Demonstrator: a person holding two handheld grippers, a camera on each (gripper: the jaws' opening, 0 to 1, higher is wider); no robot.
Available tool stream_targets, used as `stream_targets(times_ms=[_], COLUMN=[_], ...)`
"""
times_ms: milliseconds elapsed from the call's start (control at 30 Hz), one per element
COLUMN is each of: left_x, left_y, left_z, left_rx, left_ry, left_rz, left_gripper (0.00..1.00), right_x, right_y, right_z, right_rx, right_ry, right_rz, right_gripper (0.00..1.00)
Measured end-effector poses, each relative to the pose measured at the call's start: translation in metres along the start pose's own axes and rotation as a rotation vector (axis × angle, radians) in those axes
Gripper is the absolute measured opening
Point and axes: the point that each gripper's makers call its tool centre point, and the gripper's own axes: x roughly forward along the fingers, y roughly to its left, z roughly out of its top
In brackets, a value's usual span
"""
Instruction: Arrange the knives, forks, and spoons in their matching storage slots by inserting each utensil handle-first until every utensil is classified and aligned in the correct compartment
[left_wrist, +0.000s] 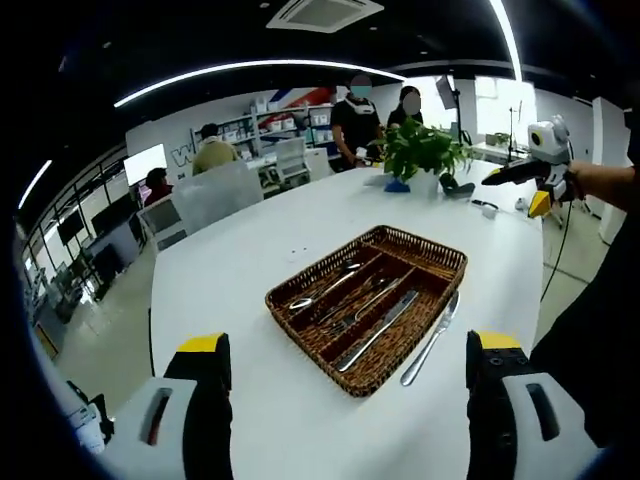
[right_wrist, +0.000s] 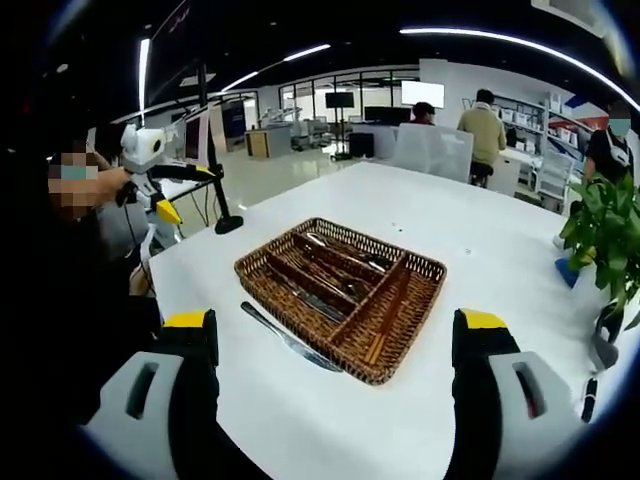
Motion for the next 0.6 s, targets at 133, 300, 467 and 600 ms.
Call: stream_targets(times_ms=[133,300,467,600], left_x=[0.005,0.006,0.01,0.018], left_y=[-0.01,-0.014,-0.028,-0.037], left_z=[-0.005,-0.002,-0.014,-0.023], left_rx=[0.018,0.016,0.044,0.075], left_ry=[0.031,0.027,0.097,0.131], left_rz=[-0.022,-0.034,-0.104,-0.124], left_gripper=[0.97,0.99,0.93,0.91], right_x=[-0.001,-0.002,-0.002,-0.003], right_y=[0.0,0.001,0.002,0.007], right_z=[-0.001,-0.005,-0.01,-0.009], right_rx=[0.008,0.007,0.01,-0.003], right_ry=[0.001,0.007,0.02,0.013], right_rz=[-0.004,0.0,-0.002,0.008], right_gripper=[1.0,1.0,1.0,1.0])
